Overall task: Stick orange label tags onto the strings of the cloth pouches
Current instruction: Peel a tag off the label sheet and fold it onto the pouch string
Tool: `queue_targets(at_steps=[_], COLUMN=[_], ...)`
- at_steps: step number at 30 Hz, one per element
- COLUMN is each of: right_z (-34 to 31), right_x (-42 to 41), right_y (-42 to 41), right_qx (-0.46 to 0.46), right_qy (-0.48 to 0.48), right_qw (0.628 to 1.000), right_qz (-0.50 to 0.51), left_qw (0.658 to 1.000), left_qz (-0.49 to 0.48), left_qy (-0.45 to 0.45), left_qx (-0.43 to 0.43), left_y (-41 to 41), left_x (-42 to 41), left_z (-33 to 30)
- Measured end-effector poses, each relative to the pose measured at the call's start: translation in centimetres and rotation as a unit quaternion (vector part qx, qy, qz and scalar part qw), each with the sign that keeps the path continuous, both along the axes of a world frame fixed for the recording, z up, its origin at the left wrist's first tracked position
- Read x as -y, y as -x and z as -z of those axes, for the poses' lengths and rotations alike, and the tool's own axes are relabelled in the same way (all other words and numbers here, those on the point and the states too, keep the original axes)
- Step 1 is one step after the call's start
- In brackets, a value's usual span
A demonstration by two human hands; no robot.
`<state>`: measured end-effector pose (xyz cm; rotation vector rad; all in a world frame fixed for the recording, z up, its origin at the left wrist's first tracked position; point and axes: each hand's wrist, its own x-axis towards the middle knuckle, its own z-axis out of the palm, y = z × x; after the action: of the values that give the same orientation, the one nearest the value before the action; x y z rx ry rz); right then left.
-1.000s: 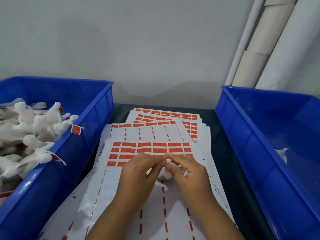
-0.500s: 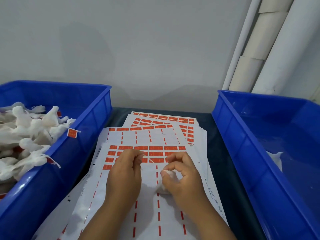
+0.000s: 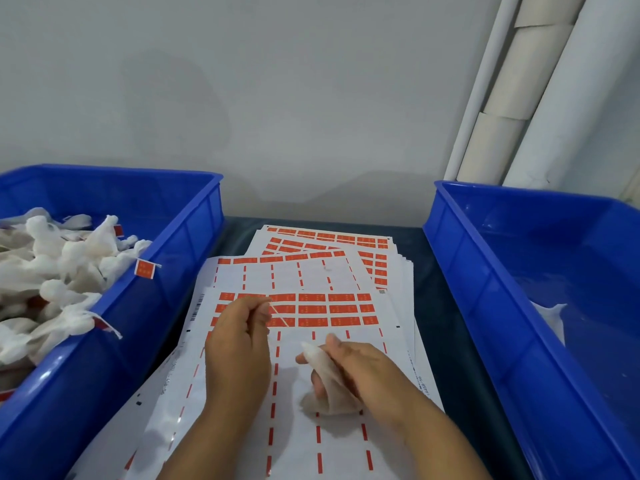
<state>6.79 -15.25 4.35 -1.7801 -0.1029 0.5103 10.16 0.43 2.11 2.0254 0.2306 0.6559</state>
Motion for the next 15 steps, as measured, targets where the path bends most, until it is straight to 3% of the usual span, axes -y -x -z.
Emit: queue_targets(at_steps=[7, 10, 15], right_z=[-0.4, 0.1, 0.7], right_x=[0.6, 1.1, 1.5], right_y=[0.0, -0.3, -1.1], right_qx=[0.007, 0.037, 0.014], right_qy=[0.004, -0.090, -0.282], right_qw=[1.000, 0.994, 0.937], right_qz=[-0.013, 0.054, 0.204], left_qw=[0.999, 0.996, 0.968], left_qz=[-0.017, 0.011, 0.130], left_qy=[0.023, 0.020, -0.108], left_qx=[-0.015, -0.087, -0.184], left_y=[-0.3, -0.5, 0.0], left_x=[-0.3, -0.5, 0.3], left_z=[0.2, 0.3, 0.0])
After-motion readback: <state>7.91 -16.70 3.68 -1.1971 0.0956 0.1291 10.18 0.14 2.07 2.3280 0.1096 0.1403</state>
